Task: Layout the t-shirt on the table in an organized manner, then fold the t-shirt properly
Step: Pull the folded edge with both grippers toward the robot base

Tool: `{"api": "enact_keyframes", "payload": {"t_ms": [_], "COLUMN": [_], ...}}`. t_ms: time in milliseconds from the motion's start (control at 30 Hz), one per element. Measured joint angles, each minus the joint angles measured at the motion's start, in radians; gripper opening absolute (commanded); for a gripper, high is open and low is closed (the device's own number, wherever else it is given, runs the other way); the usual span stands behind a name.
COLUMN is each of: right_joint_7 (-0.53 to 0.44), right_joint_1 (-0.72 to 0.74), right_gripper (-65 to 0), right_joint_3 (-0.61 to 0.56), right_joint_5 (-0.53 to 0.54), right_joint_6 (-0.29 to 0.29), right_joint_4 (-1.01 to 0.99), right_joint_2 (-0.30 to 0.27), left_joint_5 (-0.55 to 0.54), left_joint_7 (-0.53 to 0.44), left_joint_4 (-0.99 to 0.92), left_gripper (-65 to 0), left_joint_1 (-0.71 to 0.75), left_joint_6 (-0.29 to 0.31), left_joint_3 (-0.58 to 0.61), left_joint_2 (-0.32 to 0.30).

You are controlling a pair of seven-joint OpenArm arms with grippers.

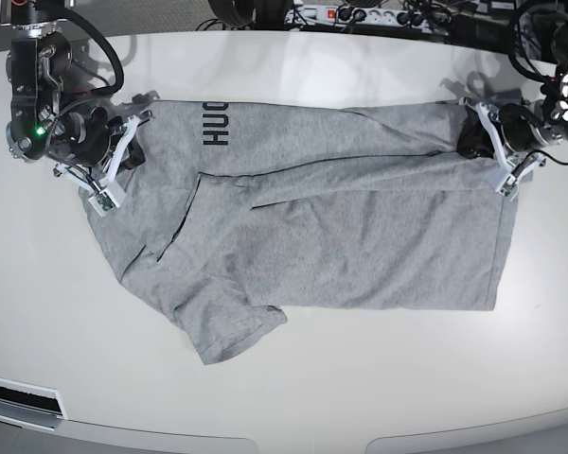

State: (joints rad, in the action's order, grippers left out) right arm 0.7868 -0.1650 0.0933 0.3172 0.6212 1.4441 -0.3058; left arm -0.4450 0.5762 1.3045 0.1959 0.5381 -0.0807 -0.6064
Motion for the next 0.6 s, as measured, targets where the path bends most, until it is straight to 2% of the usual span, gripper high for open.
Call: {"api": "enact_keyframes", "payload": {"t_ms": [133, 267, 367, 600], "right_joint_7": [0.076, 0.073, 0.053, 0.084], "right_joint_1": [-0.002, -0.055, -0.103, -0.183], "right_gripper": [-65.0, -65.0, -65.0, -65.0], "right_joint_3": [0.000, 0.000, 0.001, 0.001], "right_joint_5": [0.051, 0.128, 0.146, 0.145], "right_joint_6": [0.000, 0.000, 0.000, -0.001], "right_joint_4": [0.000, 0.000, 0.006, 0.077], "right_joint_2": [-0.032, -0.082, -0.088, -0.091], "left_joint_5": [-0.015, -0.108, -0.158, -0.182], "left_joint_7": [0.053, 0.102, 0.164, 0.218], "left_joint_4": [0.000, 0.000, 0.014, 0.031], "left_gripper": [-65.0, -65.0, -65.0, -65.0], "left_joint_1": [-0.002, 0.035, 0.055, 0.071], "left_joint_6": [0.039, 0.049, 0.081, 0.080], "left_joint_3": [0.001, 0.002, 0.002, 0.001], "left_joint_2": [-0.028, -0.079, -0.095, -0.095]}}
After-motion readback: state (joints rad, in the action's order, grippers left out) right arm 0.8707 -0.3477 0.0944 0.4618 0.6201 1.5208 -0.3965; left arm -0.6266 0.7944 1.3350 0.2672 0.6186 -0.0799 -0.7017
